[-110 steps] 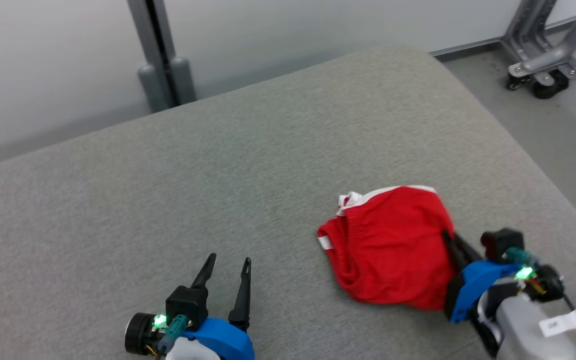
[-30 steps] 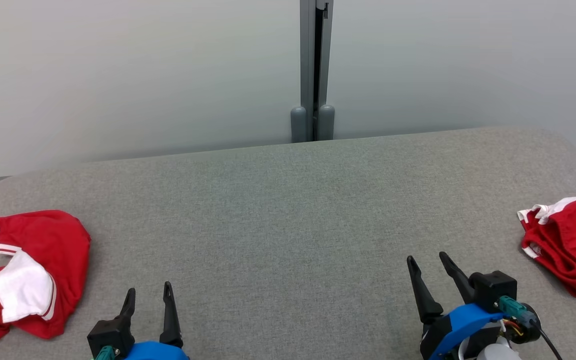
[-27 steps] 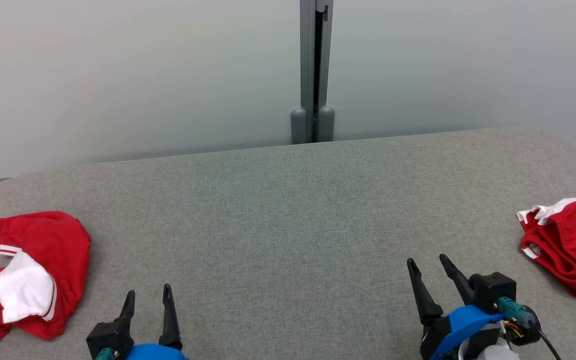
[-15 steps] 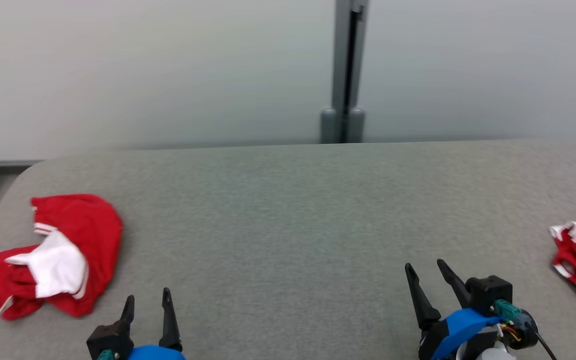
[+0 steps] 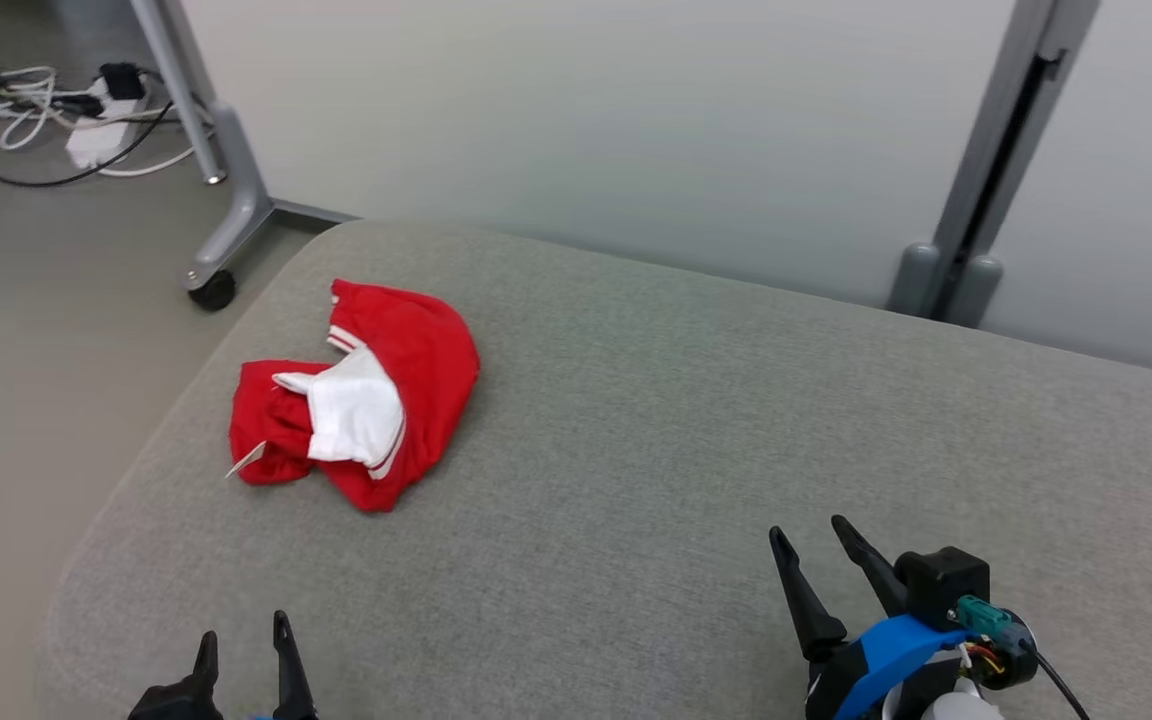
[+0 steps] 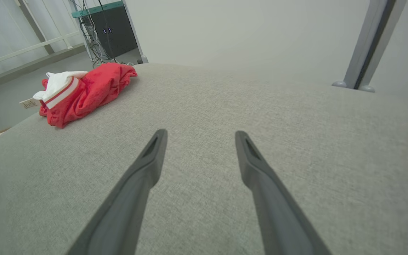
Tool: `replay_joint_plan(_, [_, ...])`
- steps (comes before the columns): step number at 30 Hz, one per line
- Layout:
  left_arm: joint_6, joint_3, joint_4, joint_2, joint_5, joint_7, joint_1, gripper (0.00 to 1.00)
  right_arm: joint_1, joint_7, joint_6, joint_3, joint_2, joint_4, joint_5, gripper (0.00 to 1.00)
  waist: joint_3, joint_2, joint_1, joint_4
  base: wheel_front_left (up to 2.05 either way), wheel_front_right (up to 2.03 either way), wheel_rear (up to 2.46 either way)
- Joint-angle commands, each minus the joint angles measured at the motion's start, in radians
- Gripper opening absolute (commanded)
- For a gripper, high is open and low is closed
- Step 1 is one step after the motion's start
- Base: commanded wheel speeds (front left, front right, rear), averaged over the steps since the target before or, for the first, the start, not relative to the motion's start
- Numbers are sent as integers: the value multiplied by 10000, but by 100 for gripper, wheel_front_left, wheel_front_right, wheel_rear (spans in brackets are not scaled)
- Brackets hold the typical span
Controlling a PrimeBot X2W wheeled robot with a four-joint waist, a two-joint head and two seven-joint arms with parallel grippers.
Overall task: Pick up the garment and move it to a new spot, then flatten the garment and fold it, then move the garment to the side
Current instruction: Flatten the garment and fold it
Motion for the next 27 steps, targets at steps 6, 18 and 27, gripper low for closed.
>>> replay_joint_plan(6, [-144,290,-103,-6,5,-2,111,100,-320,-31,-1,303,-26,26,22,100,569,0,-1,724,0,0,0])
replay_joint_plan(18, [-796,861,170,406,200,-3,-2312,100,-962,-31,-1,540,-152,-492,-560,100,1802,0,-1,-15,0,0,0])
replay_joint_plan(27, [-1352,683,2072,989,158,234,-5410,100,-1539,-31,1,958,-694,-1180,-486,100,2987,0,-1,-570,0,0,0])
